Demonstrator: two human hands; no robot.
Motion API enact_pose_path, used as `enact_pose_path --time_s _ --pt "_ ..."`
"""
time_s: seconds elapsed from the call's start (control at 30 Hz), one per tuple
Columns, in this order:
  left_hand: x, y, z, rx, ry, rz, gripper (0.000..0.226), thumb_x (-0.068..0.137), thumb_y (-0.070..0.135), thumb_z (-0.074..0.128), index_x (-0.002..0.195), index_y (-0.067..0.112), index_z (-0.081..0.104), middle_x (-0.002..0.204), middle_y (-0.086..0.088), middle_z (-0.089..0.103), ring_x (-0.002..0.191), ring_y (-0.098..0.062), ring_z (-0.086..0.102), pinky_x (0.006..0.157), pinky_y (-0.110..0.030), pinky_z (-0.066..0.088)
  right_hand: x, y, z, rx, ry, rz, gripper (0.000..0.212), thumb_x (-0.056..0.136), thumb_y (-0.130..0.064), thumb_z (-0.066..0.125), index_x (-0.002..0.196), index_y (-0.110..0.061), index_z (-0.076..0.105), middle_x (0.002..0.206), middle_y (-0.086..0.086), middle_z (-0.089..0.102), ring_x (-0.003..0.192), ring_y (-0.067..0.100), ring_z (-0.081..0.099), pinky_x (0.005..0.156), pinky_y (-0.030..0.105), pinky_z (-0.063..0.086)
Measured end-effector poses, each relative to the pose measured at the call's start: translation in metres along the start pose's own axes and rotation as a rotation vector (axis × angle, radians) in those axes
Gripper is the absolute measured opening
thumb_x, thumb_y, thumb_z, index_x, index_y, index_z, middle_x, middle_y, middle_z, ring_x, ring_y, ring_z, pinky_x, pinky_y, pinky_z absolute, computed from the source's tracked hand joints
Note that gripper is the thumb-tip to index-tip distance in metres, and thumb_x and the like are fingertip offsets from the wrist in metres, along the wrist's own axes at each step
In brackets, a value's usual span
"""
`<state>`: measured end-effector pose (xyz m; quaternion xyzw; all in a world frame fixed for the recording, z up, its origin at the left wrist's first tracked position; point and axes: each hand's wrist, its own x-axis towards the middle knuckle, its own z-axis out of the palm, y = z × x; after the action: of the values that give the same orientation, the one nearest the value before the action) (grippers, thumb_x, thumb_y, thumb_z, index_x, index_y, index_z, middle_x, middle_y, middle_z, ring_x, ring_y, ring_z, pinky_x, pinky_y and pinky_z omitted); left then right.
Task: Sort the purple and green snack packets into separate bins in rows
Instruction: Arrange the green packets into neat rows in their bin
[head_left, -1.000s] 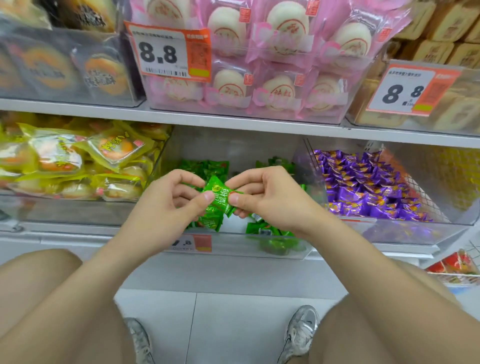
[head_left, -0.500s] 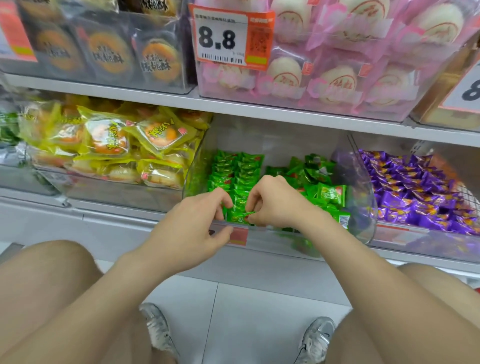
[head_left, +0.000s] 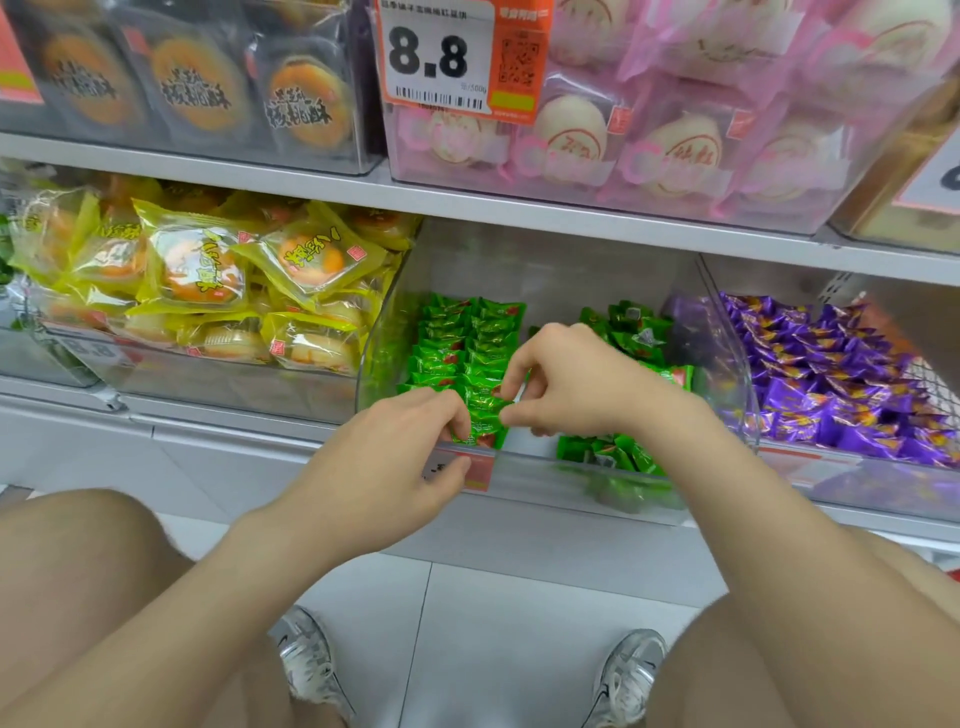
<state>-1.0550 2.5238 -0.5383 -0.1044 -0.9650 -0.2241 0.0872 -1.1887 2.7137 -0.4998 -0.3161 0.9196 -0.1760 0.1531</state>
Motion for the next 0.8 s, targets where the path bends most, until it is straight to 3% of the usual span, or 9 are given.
enact_pose_path --time_s 0.03,0.1,0.17,0.33,0.57,0.63,0.8 --pt "0.001 0.001 0.001 0.004 -0.006 0.006 0.015 0.091 0.047 0.059 0.100 0.036 0.055 0.093 0.018 0.056 0.089 -0.007 0.056 0.077 -0.039 0.053 -0.007 0.005 -0.012 -0.006 0.014 0.007 0.009 0.082 -0.025 0.083 0.088 -0.025 0.076 0.066 -0.005 0.074 0.063 0.004 0.072 0.075 0.029 0.059" --pt "0.006 0.004 0.003 0.016 -0.015 0.016 0.018 0.092 0.054 0.053 0.096 0.037 0.055 0.089 0.018 0.056 0.086 -0.007 0.056 0.076 -0.040 0.053 -0.021 0.022 -0.031 -0.125 0.084 0.041 0.015 0.080 -0.015 0.076 0.089 -0.026 0.080 0.068 -0.007 0.074 0.073 0.006 0.071 0.081 0.024 0.053" --pt "0.012 0.009 0.008 0.005 -0.010 0.023 0.026 0.094 0.061 0.049 0.093 0.037 0.056 0.087 0.018 0.056 0.083 -0.006 0.056 0.074 -0.040 0.053 -0.036 0.041 -0.040 -0.232 0.109 0.111 0.021 0.078 -0.011 0.072 0.091 -0.025 0.081 0.069 -0.009 0.072 0.080 0.010 0.067 0.087 0.027 0.054" --pt "0.034 0.036 0.023 -0.063 -0.044 0.033 0.029 0.096 0.062 0.048 0.088 0.037 0.060 0.082 0.019 0.059 0.082 -0.001 0.057 0.073 -0.038 0.054 -0.063 0.064 -0.041 -0.315 -0.026 0.135 0.028 0.082 -0.023 0.082 0.108 -0.033 0.077 0.099 -0.011 0.072 0.098 0.012 0.066 0.092 0.039 0.058" --pt "0.080 0.064 0.038 -0.156 -0.155 -0.056 0.019 0.097 0.038 0.064 0.092 0.026 0.077 0.084 0.014 0.073 0.078 0.002 0.064 0.071 -0.023 0.051 -0.063 0.063 -0.026 -0.542 -0.108 0.126 0.056 0.082 -0.047 0.082 0.133 -0.033 0.064 0.121 -0.005 0.067 0.121 0.025 0.054 0.101 0.041 0.039" --pt "0.095 0.065 0.041 -0.179 -0.211 -0.097 0.022 0.098 0.038 0.066 0.092 0.022 0.080 0.084 0.008 0.076 0.081 -0.004 0.068 0.078 -0.028 0.055 -0.063 0.063 -0.024 -0.628 -0.111 0.128 0.052 0.084 -0.047 0.080 0.130 -0.030 0.065 0.125 0.001 0.063 0.121 0.029 0.052 0.100 0.044 0.040" --pt "0.119 0.068 0.058 -0.198 -0.327 -0.187 0.031 0.094 0.048 0.071 0.083 0.022 0.080 0.062 -0.001 0.073 0.071 -0.013 0.070 0.075 -0.033 0.060 -0.066 0.059 -0.026 -0.629 -0.123 0.126 0.056 0.086 -0.031 0.080 0.139 -0.034 0.061 0.127 0.001 0.064 0.125 0.030 0.050 0.100 0.043 0.039"
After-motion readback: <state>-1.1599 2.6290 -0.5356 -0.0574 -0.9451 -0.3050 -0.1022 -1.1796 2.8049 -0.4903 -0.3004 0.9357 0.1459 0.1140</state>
